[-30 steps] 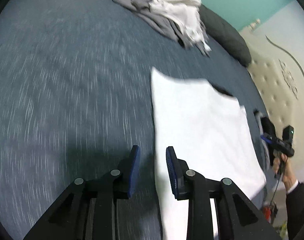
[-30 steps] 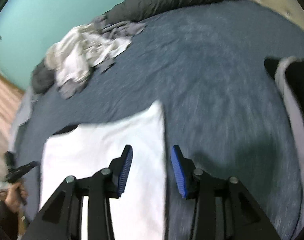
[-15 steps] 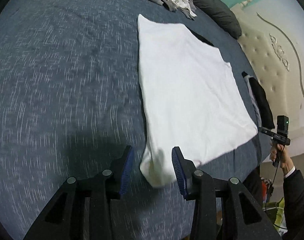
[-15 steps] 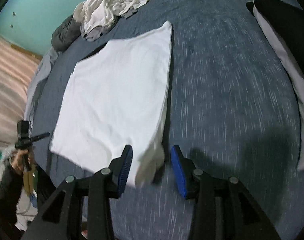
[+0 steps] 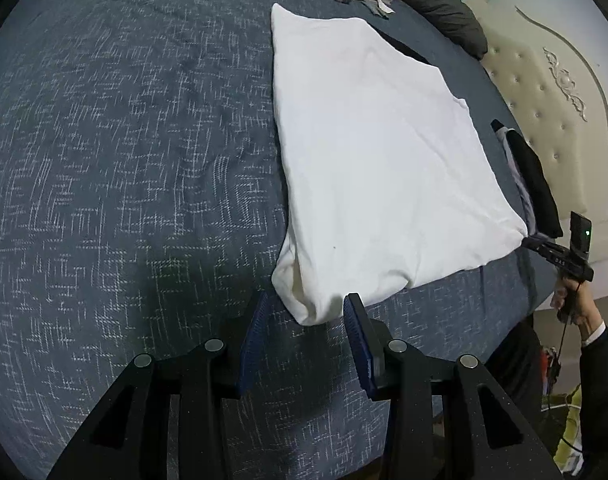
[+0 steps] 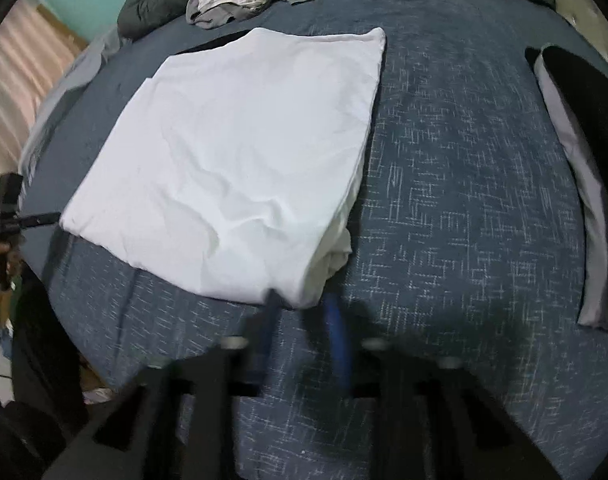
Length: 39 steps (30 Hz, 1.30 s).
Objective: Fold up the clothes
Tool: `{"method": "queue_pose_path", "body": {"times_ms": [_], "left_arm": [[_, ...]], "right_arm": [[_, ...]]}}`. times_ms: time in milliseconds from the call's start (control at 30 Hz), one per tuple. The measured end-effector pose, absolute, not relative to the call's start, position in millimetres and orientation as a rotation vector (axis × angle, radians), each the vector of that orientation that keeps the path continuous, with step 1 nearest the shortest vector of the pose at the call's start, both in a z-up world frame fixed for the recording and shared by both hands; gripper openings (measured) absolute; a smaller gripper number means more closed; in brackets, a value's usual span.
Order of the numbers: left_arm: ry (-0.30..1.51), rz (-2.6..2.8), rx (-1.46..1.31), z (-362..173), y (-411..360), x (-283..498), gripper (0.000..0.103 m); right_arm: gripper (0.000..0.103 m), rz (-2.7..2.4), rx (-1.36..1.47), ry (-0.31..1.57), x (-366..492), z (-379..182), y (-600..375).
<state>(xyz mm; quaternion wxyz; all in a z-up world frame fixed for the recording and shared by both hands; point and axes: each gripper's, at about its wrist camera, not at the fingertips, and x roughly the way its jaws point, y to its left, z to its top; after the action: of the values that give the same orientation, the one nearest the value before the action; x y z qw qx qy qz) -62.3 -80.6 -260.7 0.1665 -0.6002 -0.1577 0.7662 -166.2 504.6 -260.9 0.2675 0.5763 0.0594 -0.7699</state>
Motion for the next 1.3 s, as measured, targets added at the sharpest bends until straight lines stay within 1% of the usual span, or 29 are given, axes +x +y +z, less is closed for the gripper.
{"method": "queue_pose_path", "body": {"times_ms": [33, 100, 233, 333, 400, 467, 500, 567, 600, 667, 767, 800, 833, 867, 900, 933, 967, 1000, 1033, 1067, 1100, 1133, 1300], "left_arm": [[-0.449, 2.185, -1.708, -260.4, -80.8, -61.7, 0.042], [-0.448, 2.188, -1.705, -259.5, -81.3, -60.8, 0.043], [-0.454, 2.195, -1.705, -259.0, -85.3, -59.3, 0.043], [-0.473, 2.2, -1.7, -258.0, -91.7, -54.9, 0.043], [-0.484, 2.203, -1.695, -257.4, -94.9, -52.4, 0.043], [-0.481, 2.2, -1.702, -257.8, -95.3, -51.0, 0.043], [-0.477, 2.198, -1.706, -258.2, -93.9, -50.8, 0.043], [-0.465, 2.195, -1.709, -258.3, -90.0, -50.4, 0.043], [-0.463, 2.192, -1.708, -257.9, -89.1, -49.6, 0.043], [-0.45, 2.187, -1.708, -257.6, -86.9, -48.9, 0.043], [-0.416, 2.187, -1.722, -260.3, -81.3, -51.5, 0.043], [-0.403, 2.187, -1.727, -261.7, -79.7, -52.0, 0.043], [-0.392, 2.186, -1.732, -263.1, -78.5, -52.2, 0.042], [-0.384, 2.184, -1.736, -264.7, -77.0, -52.6, 0.042], [-0.381, 2.181, -1.738, -266.4, -75.2, -53.2, 0.042], [-0.381, 2.177, -1.739, -267.9, -74.0, -53.5, 0.041], [-0.384, 2.174, -1.738, -269.3, -73.4, -53.4, 0.036], [-0.387, 2.171, -1.736, -270.6, -72.9, -53.4, 0.029], [-0.385, 2.173, -1.736, -271.6, -72.5, -52.9, 0.016], [-0.379, 2.173, -1.737, -272.0, -72.2, -52.2, 0.009], [-0.377, 2.166, -1.736, -272.2, -71.7, -51.7, 0.005], [-0.372, 2.162, -1.735, -272.2, -71.2, -51.2, 0.003], [-0.352, 2.188, -1.717, -267.0, -72.7, -48.9, 0.002]], "right_arm": [[0.005, -2.081, 1.555, 0.174, -166.4, -260.2, 503.6], [0.004, -2.081, 1.557, 0.209, -165.9, -258.0, 501.1], [0.002, -2.066, 1.549, 0.363, -159.1, -249.2, 500.1], [0.001, -2.073, 1.572, 0.39, -159.2, -246.7, 510.9], [0.001, -2.071, 1.573, 0.335, -160.5, -242.6, 517.2], [0.002, -2.049, 1.564, 0.202, -161.9, -239.9, 522.0], [0.004, -2.043, 1.548, 0.156, -161.8, -239.4, 521.2], [0.022, -2.039, 1.55, 0.213, -157.5, -243.3, 509.4], [0.035, -2.033, 1.556, 0.249, -155.7, -246.9, 503.5], [0.036, -2.016, 1.568, 0.299, -153.5, -254.9, 492.8], [0.036, -2.011, 1.558, 0.286, -156.1, -261.2, 486.6], [0.033, -2.01, 1.553, 0.282, -157.5, -262.8, 485.4], [0.016, -2.012, 1.544, 0.292, -158.1, -263.3, 485.1], [0.008, -2.014, 1.535, 0.305, -158.4, -263.5, 485.0], [0.005, -2.016, 1.531, 0.31, -159.2, -263.0, 486.5], [0.004, -2.018, 1.528, 0.313, -160.1, -262.3, 488.3], [0.004, -2.015, 1.524, 0.314, -160.7, -260.7, 491.4], [0.003, -2.017, 1.525, 0.321, -161.1, -259.2, 494.3], [0.003, -2.021, 1.526, 0.328, -161.4, -258.0, 497.2], [0.003, -2.02, 1.527, 0.325, -161.0, -256.6, 500.2], [0.003, -2.023, 1.526, 0.327, -159.9, -255.3, 503.0], [0.003, -2.023, 1.525, 0.328, -159.3, -254.5, 505.0], [0.003, -2.015, 1.534, 0.347, -153.7, -254.7, 508.8]]}}
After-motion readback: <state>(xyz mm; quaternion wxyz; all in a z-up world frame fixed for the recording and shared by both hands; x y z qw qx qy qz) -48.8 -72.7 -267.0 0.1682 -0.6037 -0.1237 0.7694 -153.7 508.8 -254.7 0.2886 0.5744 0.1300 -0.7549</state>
